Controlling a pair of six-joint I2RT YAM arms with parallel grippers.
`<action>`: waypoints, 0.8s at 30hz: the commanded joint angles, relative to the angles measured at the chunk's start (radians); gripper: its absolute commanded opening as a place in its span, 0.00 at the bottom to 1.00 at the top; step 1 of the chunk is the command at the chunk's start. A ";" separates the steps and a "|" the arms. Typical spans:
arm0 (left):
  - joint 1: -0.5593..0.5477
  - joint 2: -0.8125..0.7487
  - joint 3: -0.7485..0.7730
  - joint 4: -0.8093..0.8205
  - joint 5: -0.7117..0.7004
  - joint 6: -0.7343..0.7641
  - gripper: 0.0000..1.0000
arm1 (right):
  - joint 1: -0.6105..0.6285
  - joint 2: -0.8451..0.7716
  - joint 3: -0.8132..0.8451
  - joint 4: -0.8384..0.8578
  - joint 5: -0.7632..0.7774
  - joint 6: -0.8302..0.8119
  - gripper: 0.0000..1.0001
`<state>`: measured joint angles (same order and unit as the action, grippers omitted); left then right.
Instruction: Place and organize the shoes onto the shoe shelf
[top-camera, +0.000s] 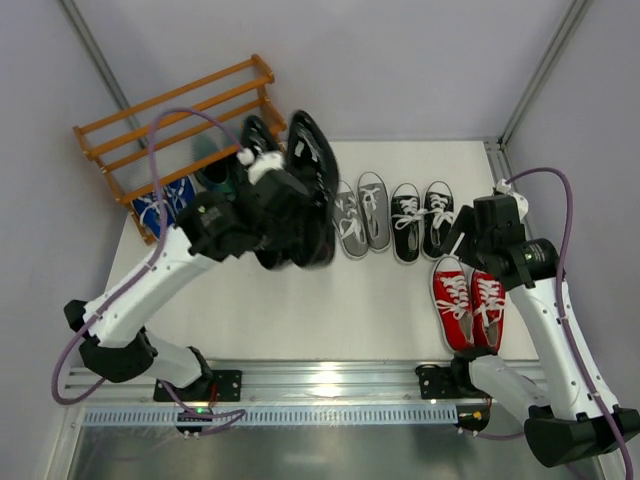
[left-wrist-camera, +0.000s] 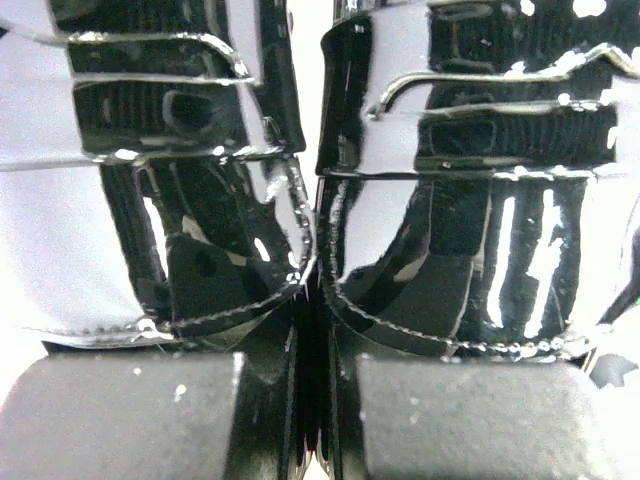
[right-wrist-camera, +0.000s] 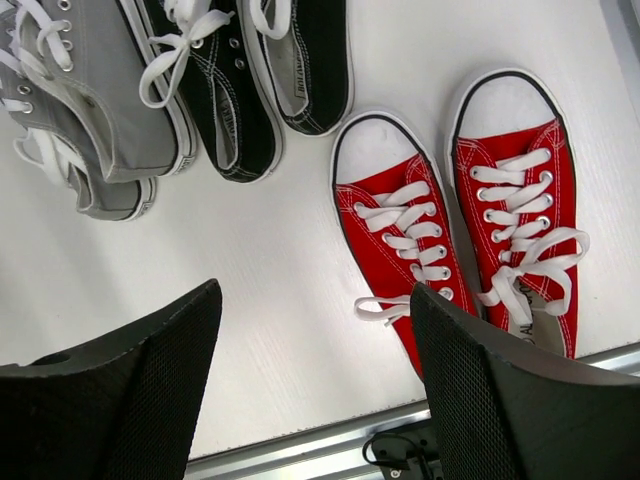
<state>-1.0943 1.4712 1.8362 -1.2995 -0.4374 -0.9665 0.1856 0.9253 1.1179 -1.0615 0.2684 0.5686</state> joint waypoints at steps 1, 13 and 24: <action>0.288 -0.077 0.023 0.043 -0.129 0.207 0.00 | -0.005 0.026 0.063 0.046 -0.044 -0.041 0.77; 0.669 0.026 0.044 0.019 0.284 0.439 0.00 | -0.003 0.072 0.076 0.103 -0.078 -0.065 0.76; 0.993 0.103 0.050 0.063 0.368 0.514 0.00 | -0.003 0.130 0.068 0.149 -0.109 -0.078 0.75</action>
<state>-0.1406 1.5749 1.8114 -1.3567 -0.0517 -0.4950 0.1856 1.0470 1.1698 -0.9539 0.1753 0.5156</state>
